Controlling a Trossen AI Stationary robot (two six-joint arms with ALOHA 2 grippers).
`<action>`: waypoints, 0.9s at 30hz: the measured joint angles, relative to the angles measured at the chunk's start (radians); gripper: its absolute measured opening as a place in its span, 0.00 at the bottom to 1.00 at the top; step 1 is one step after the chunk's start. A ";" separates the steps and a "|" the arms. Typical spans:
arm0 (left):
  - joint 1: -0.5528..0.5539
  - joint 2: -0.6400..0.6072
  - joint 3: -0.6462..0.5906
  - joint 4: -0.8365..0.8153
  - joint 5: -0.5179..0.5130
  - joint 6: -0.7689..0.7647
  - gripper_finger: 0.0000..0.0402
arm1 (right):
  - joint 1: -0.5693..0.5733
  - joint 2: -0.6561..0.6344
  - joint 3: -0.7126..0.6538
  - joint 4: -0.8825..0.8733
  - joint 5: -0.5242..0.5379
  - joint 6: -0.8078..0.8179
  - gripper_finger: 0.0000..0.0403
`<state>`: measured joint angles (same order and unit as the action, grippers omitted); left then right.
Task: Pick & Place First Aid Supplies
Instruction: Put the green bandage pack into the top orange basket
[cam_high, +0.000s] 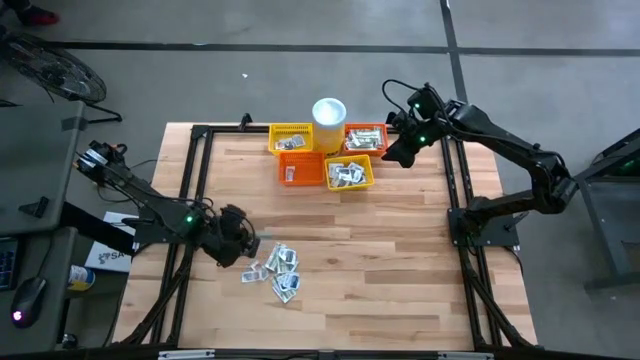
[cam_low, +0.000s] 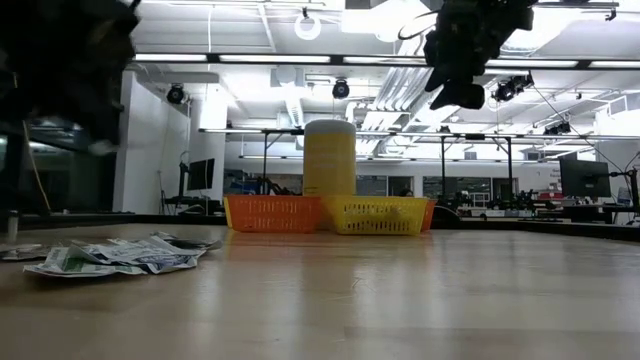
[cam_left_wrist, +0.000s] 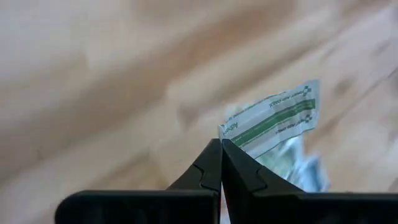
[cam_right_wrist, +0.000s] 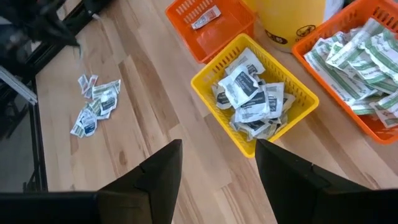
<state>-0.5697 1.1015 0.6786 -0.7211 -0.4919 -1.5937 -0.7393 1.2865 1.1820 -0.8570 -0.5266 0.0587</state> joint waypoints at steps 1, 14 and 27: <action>0.000 0.000 0.014 0.000 -0.061 0.019 0.00 | 0.006 0.000 0.000 0.000 0.000 -0.005 0.49; 0.061 0.000 0.100 0.190 -0.578 0.359 0.00 | 0.184 0.000 0.000 0.141 0.050 0.003 0.49; 0.285 0.009 0.101 0.613 -0.491 0.916 0.00 | 0.506 0.004 0.000 0.517 0.378 0.109 0.49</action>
<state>-0.2852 1.1107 0.7795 -0.1081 -0.9833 -0.6778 -0.2333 1.2903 1.1820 -0.3404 -0.1487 0.1680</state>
